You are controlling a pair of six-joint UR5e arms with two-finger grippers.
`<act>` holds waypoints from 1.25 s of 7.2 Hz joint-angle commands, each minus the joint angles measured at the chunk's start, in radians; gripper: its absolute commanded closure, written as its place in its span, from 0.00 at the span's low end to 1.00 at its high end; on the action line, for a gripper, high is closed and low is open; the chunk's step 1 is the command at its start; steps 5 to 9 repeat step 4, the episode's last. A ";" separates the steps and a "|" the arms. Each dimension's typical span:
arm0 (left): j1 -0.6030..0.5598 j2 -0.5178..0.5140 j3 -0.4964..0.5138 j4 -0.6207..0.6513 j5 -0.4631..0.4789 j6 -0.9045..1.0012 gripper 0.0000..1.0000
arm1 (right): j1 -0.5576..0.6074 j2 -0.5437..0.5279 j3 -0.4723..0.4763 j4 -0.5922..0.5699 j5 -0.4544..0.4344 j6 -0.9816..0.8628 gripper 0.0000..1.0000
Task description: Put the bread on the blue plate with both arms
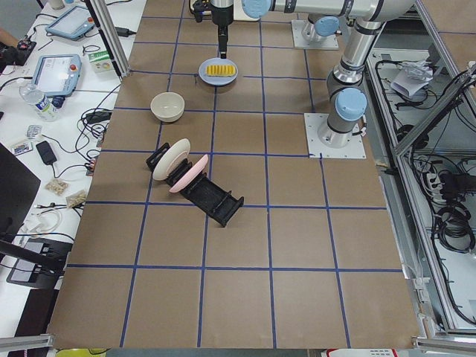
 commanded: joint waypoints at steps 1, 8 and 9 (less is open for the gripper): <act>-0.001 0.000 -0.002 0.000 -0.007 0.000 0.00 | 0.001 -0.020 0.001 0.015 -0.010 -0.017 0.00; -0.001 0.002 0.000 0.006 -0.004 -0.005 0.00 | 0.001 -0.019 0.004 0.011 -0.019 -0.016 0.00; -0.001 0.002 0.000 0.006 -0.004 -0.005 0.00 | 0.001 -0.019 0.004 0.011 -0.019 -0.016 0.00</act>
